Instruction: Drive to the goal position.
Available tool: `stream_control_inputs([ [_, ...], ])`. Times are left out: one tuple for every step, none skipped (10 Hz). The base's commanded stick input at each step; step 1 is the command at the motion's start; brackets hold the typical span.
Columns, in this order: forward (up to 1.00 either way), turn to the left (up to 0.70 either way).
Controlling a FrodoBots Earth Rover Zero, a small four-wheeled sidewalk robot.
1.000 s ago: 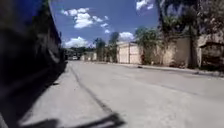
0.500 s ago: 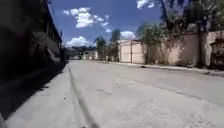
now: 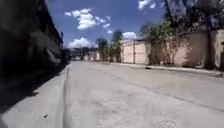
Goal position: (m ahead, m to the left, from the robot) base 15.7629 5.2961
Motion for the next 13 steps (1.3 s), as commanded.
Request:
stream_control_inputs([
  [1.00,0.00],
  [1.00,0.00],
  [1.00,0.31],
  [1.00,0.40],
  [1.00,0.09],
  [1.00,0.00],
  [1.00,0.00],
  [1.00,0.00],
  [1.00,0.00],
  [1.00,0.00],
  [1.00,0.00],
  [1.00,0.00],
  [1.00,0.00],
])
